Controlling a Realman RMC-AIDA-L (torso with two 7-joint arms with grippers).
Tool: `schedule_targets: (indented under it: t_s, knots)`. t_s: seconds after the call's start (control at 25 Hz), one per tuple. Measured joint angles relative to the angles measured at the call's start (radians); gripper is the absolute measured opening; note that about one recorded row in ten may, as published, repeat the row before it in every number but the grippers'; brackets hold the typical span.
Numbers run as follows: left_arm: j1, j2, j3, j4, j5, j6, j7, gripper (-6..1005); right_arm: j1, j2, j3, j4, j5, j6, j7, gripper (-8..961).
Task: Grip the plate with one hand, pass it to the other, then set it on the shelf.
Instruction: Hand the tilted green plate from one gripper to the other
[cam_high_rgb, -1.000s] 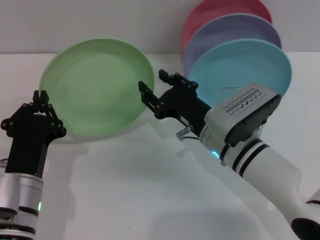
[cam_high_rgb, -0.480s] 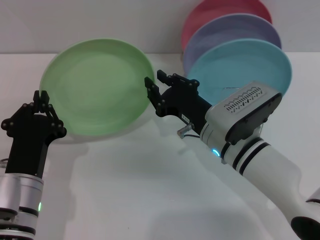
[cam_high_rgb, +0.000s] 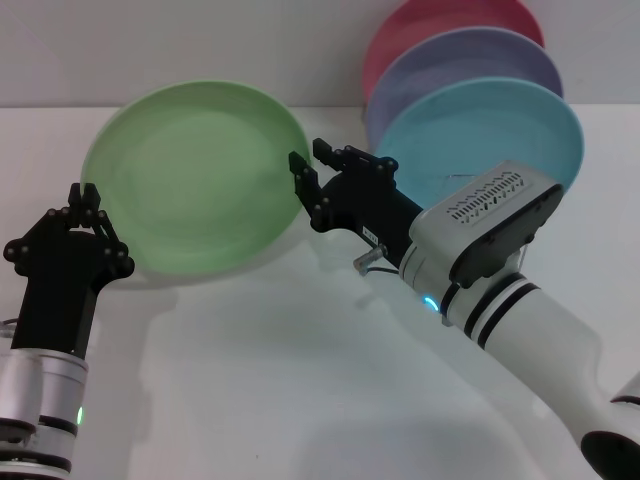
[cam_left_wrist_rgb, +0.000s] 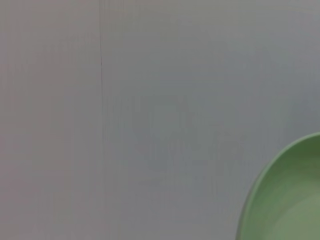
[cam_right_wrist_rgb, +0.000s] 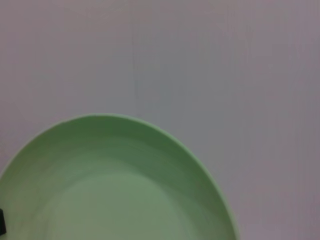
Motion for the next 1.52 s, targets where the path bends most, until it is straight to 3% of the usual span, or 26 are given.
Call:
schedule_targets:
  t_s: [1.52]
  knots:
    - [0.0, 0.0, 0.0, 0.002, 0.0, 0.001, 0.0, 36, 0.01, 0.002, 0.011, -0.005, -0.003, 0.008, 0.001, 153]
